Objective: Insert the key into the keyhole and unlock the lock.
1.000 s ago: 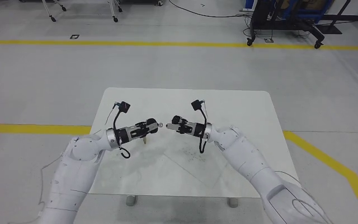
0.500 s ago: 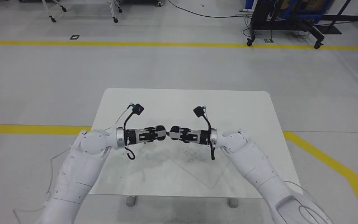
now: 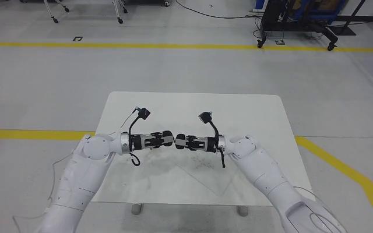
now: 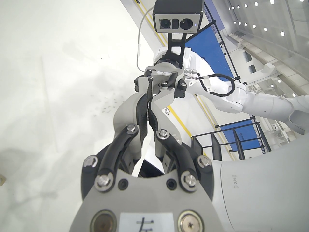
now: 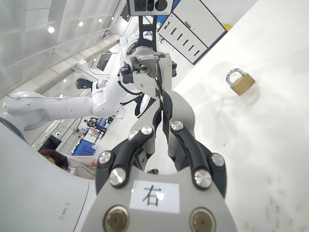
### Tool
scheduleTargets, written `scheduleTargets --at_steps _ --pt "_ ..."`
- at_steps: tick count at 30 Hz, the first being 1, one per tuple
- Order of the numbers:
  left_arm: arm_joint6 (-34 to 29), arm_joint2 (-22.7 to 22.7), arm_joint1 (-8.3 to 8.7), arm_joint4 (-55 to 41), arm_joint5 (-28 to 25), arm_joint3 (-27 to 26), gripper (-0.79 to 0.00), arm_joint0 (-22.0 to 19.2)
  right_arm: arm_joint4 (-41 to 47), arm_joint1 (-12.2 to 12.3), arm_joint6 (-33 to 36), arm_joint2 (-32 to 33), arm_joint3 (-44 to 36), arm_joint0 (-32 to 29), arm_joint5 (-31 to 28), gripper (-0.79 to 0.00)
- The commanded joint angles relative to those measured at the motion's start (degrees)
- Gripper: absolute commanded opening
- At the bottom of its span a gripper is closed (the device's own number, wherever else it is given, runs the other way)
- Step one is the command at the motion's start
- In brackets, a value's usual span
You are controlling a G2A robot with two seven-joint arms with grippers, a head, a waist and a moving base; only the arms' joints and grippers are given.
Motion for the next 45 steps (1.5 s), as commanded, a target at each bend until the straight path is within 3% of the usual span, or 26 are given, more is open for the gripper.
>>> scheduleTargets --at_steps 1,2,3,4,14,18,21,24,28,33,34,36,39,45 --pt "1.13 0.35 -0.01 0.31 0.05 -0.32 -0.785 0.29 1.09 0.07 0.71 0.00 0.26 0.09 -0.20 -0.785" --pt "1.15 0.44 0.03 0.41 0.03 -0.35 -0.785 0.24 1.48 0.11 0.74 0.10 0.48 0.14 -0.29 -0.785" --pt "1.28 0.46 0.07 0.59 0.03 -0.35 -0.650 0.19 1.83 0.15 0.65 0.20 0.67 0.16 -0.44 -0.785" --pt "1.69 0.49 0.06 -0.07 -0.02 -0.34 0.000 0.27 2.21 0.18 0.58 0.29 0.83 0.15 -0.63 -0.785" --pt "4.53 -2.56 0.81 -4.65 -2.81 0.84 0.000 1.28 2.75 2.01 -2.45 4.14 1.16 -1.85 -4.49 -0.785" --pt "9.53 -5.19 1.68 5.22 -0.93 -0.42 0.000 2.42 2.64 3.69 -4.33 7.96 0.06 -4.32 -6.37 -0.785" --pt "18.14 -6.80 2.31 20.50 6.14 -4.89 0.000 5.46 2.84 4.48 -4.48 9.64 -0.80 -5.52 -6.52 -0.785" --pt "22.09 -6.65 2.64 31.30 14.38 -9.79 0.000 8.96 2.84 4.48 -4.48 9.64 -0.80 -5.52 -6.52 -0.785" --pt "22.03 -3.88 2.59 43.26 26.20 -14.46 0.000 10.50 2.84 4.48 -4.48 9.64 -0.80 -5.52 -6.52 -0.785" --pt "21.13 1.48 1.68 50.35 34.40 -14.48 0.000 8.77 2.84 4.48 -4.48 9.64 -0.80 -5.52 -6.52 -0.785" --pt "20.66 2.58 1.44 51.10 35.53 -14.25 -0.040 8.08 2.84 4.48 -4.48 9.64 -0.80 -5.52 -6.52 -0.785" --pt "19.22 4.94 1.02 54.00 37.68 -13.78 -0.219 6.77 2.84 4.48 -4.48 9.64 -0.80 -5.52 -6.52 -0.785" --pt "16.62 7.64 0.41 56.68 40.58 -12.90 -0.394 5.04 2.84 4.48 -4.48 9.64 -0.80 -5.52 -6.52 -0.785" --pt "13.77 10.10 -0.48 58.45 43.74 -10.74 -0.446 2.86 2.84 4.48 -4.48 9.64 -0.80 -5.52 -6.52 -0.785"
